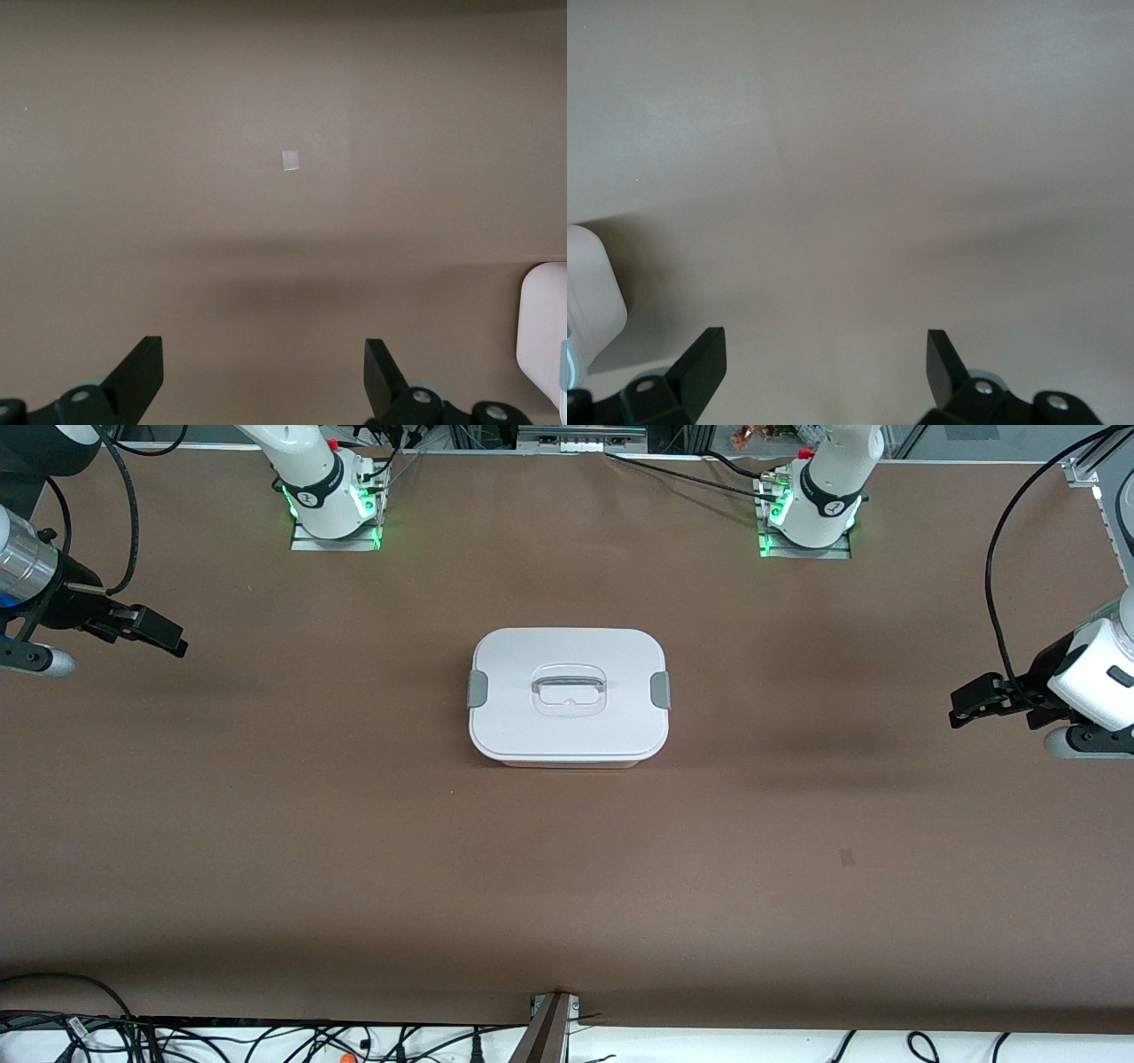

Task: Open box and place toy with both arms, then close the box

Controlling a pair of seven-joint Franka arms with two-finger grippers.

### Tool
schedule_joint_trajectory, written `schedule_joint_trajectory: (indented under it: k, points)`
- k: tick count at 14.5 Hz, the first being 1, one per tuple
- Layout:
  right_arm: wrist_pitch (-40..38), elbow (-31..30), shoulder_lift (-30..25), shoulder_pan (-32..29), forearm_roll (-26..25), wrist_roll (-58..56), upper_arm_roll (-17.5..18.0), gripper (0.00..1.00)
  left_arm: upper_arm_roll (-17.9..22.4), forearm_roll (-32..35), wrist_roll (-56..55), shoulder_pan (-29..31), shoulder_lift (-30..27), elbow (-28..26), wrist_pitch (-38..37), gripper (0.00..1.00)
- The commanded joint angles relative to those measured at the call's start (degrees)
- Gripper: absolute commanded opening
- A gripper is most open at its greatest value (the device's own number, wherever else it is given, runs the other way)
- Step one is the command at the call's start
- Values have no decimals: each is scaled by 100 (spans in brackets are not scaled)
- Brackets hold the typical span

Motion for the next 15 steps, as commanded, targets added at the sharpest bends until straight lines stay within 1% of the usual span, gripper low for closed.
schedule_joint_trajectory:
  k: [1,2,4,7,13,15]
  points:
    - [-123,100,30,52,17,-71,-68,100,-67,-338,537,319,-480,-717,457,100]
    - [-114,100,30,52,17,-71,-68,100,-58,-487,660,477,-647,-963,632,100]
    - [-114,108,30,52,17,-71,-68,100,-67,-629,706,522,-894,-1386,1010,100]
    - [-123,100,22,52,17,-71,-68,100,-58,-751,671,513,-877,-1344,1047,100]
    - [-123,100,22,61,17,-71,-68,100,-76,-735,635,496,-868,-1291,1039,100]
    - [-123,100,22,52,17,-71,-68,100,-67,-734,706,504,-851,-1177,1039,100]
